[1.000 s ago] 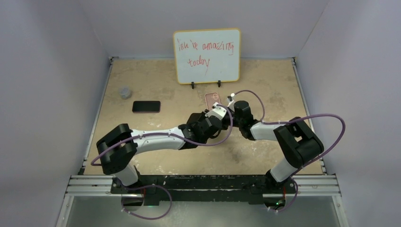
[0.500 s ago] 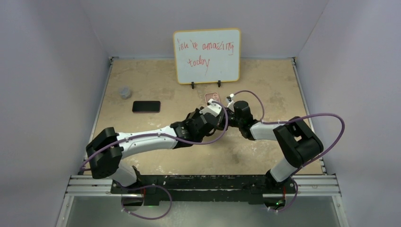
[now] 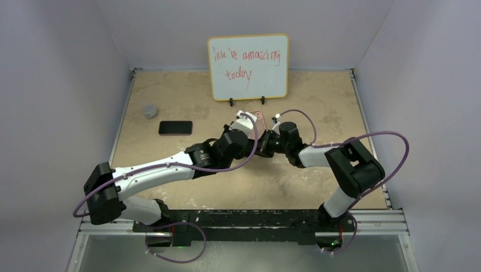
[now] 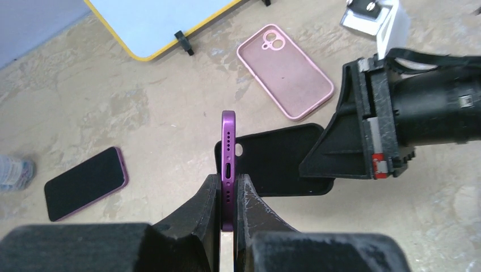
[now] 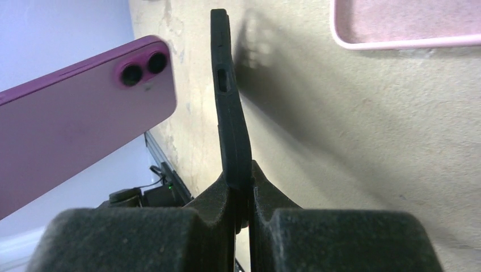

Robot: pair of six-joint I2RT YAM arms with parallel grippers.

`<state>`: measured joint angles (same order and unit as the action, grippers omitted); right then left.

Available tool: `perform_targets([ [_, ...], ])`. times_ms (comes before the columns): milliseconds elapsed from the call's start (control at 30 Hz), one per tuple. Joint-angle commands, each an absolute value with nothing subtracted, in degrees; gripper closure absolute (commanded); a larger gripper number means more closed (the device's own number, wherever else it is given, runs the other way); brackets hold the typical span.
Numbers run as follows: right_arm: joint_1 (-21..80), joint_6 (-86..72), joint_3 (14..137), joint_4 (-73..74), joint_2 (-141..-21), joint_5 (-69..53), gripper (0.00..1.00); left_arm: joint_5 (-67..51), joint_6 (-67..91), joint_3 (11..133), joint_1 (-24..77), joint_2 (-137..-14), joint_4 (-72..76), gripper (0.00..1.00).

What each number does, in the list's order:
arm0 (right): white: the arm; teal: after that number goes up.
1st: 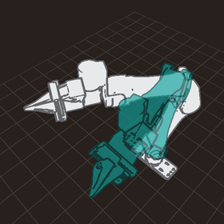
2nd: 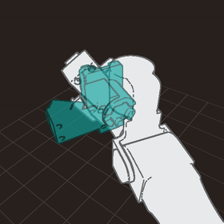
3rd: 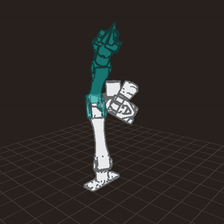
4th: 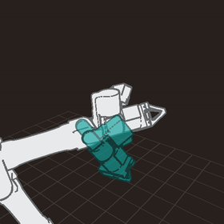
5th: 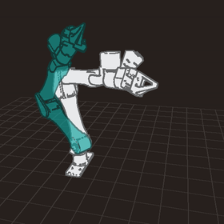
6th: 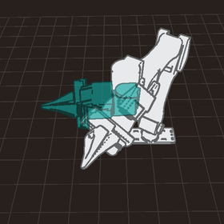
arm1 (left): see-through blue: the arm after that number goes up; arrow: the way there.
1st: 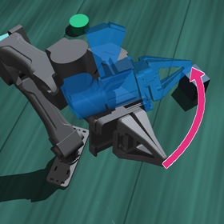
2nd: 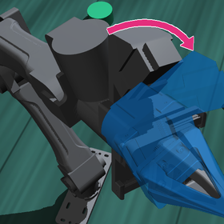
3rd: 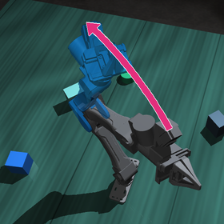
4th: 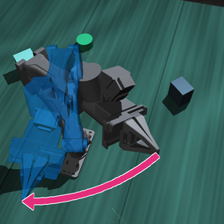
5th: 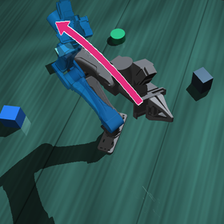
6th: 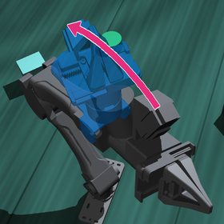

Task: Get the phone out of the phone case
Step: Remove the phone case from the phone, then place the phone at the center of the board.

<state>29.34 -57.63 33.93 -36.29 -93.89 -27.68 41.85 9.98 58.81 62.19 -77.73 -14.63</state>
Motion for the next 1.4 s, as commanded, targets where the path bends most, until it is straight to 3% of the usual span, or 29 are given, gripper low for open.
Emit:
perform_targets([
  [0, 29.6, -56.4, 34.7, -38.9, -95.4, -24.6, 1.0, 37.1, 11.7, 58.9, 61.7, -75.4, -10.1, 1.0],
  [200, 29.7, -56.6, 35.1, -39.7, -96.3, -24.4, 1.0, 35.8, 12.9, 60.1, 61.8, -77.3, -9.7, 1.0],
  [467, 29.6, -56.4, 34.8, -40.7, -94.9, -22.6, 1.0, 52.2, 8.4, 64.9, 61.7, -78.0, -22.4, 1.0],
  [733, 29.6, -52.7, 32.4, -38.4, -90.4, -18.0, 1.0, 59.7, 9.0, 63.8, 58.5, -81.7, -33.4, 1.0],
  [1167, 29.6, -51.9, 27.7, -37.5, -81.5, -12.9, 1.0, 62.9, -3.7, 51.7, 49.6, -81.6, -26.9, 1.0],
  [1367, 29.6, -51.8, 27.4, -38.5, -81.6, -14.1, 1.0, 64.9, -3.8, 50.9, 45.5, -87.2, -26.1, 1.0],
])
